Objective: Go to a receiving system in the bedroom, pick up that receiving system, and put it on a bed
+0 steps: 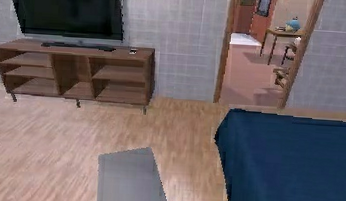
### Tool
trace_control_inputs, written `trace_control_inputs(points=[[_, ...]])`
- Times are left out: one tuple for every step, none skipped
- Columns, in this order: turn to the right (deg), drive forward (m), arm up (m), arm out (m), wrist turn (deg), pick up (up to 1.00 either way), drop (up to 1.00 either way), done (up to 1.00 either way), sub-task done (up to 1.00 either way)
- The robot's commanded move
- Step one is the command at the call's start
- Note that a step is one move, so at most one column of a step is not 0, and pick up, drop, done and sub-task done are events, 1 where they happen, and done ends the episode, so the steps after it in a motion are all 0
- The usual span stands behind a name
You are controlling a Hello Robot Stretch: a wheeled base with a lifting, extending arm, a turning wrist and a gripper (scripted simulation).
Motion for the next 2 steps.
trace_control_inputs(points=[[-45.0,0.00,0.00,0.00,0.0,0.00,0.00,0.00,0.00],[-45.0,0.00,0.00,0.00,0.0,0.00,0.00,0.00,0.00]])
